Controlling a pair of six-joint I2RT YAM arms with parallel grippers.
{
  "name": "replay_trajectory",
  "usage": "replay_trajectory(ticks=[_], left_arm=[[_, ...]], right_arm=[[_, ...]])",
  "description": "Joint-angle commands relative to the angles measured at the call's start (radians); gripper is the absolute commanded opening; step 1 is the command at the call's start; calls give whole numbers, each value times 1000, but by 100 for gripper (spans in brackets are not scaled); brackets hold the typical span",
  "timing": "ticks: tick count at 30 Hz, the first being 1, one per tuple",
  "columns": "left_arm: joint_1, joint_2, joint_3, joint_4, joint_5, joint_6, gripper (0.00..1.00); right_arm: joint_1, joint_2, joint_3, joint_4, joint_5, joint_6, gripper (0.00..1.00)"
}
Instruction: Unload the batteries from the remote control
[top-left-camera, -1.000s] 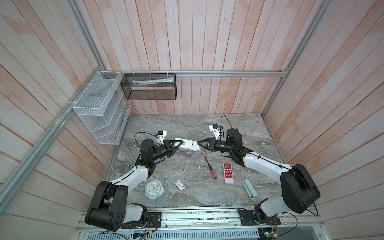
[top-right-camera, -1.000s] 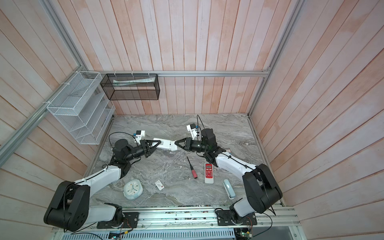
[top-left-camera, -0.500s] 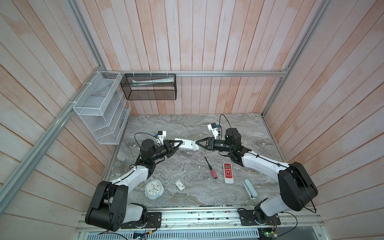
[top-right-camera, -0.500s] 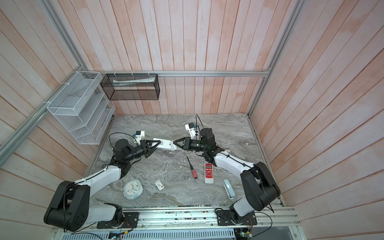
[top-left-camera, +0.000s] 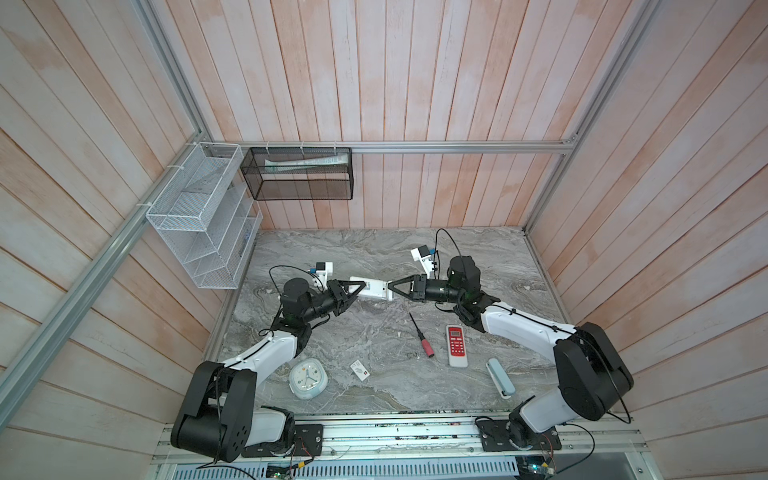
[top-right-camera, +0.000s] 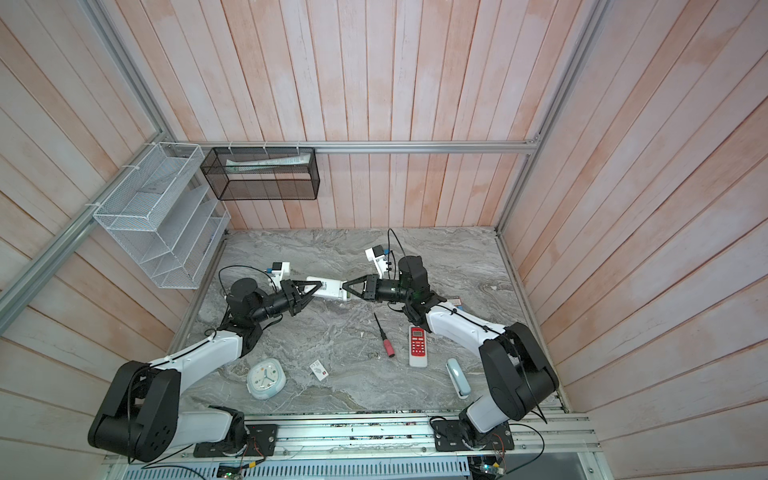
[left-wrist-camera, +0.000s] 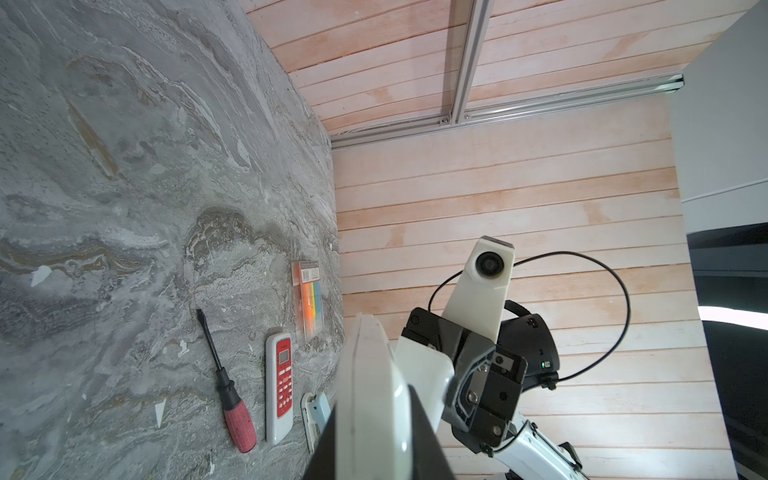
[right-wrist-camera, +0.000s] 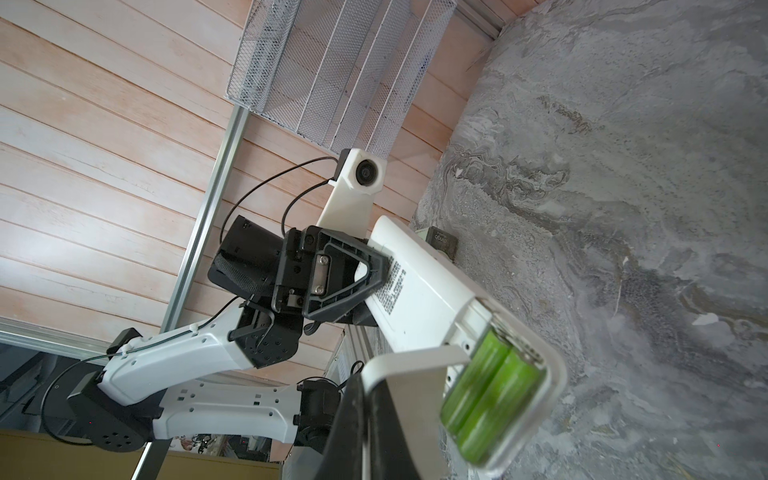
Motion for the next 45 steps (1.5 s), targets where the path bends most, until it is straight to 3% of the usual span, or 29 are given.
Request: replay_trajectory(ticks=[1, 22, 25, 29, 35, 45], left_arm=[[5, -6, 5, 37, 9, 18, 1], [12, 12, 1, -41, -6, 83, 0], [12, 15, -4, -52, -3, 102, 1], [14, 13, -11, -61, 18, 127, 1], [14, -5, -11, -90, 33, 159, 1], [14, -15, -9, -104, 32, 168, 1]], right_arm=[[-6, 21, 31, -9, 7, -12, 0], [-55, -18, 75, -148, 57, -123, 0], [-97, -44, 72, -267, 138, -194, 0], [-143, -51, 68, -446, 359, -305, 0], [-170, 44, 72, -576, 574, -409, 0], [-170, 240, 131, -656, 657, -447, 0]])
